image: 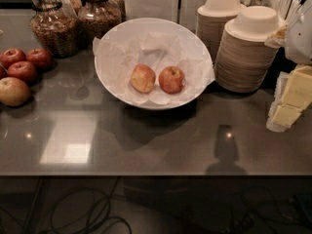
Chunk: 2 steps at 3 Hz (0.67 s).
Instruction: Pick apple from white bowl
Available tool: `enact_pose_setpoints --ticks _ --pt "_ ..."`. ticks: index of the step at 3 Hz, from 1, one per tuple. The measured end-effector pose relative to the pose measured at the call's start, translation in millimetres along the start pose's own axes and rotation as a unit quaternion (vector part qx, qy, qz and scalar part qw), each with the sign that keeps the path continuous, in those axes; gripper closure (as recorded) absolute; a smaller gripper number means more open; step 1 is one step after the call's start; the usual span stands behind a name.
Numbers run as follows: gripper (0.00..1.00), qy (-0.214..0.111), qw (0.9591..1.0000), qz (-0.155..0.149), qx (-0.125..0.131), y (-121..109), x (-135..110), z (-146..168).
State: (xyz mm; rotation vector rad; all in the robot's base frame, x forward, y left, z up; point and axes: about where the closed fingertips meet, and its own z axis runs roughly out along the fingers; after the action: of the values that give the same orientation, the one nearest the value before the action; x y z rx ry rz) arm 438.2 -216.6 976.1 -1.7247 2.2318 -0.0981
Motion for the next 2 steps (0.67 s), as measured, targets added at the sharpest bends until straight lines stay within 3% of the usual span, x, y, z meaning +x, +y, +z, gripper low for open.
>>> enact_pose_setpoints --ticks 1,2 --pt "0.0 -0.008 0.9999 -0.002 0.005 -2 -6 1" --pt "0.0 -0.05 0.9985 -0.02 0.003 -9 -38 13"
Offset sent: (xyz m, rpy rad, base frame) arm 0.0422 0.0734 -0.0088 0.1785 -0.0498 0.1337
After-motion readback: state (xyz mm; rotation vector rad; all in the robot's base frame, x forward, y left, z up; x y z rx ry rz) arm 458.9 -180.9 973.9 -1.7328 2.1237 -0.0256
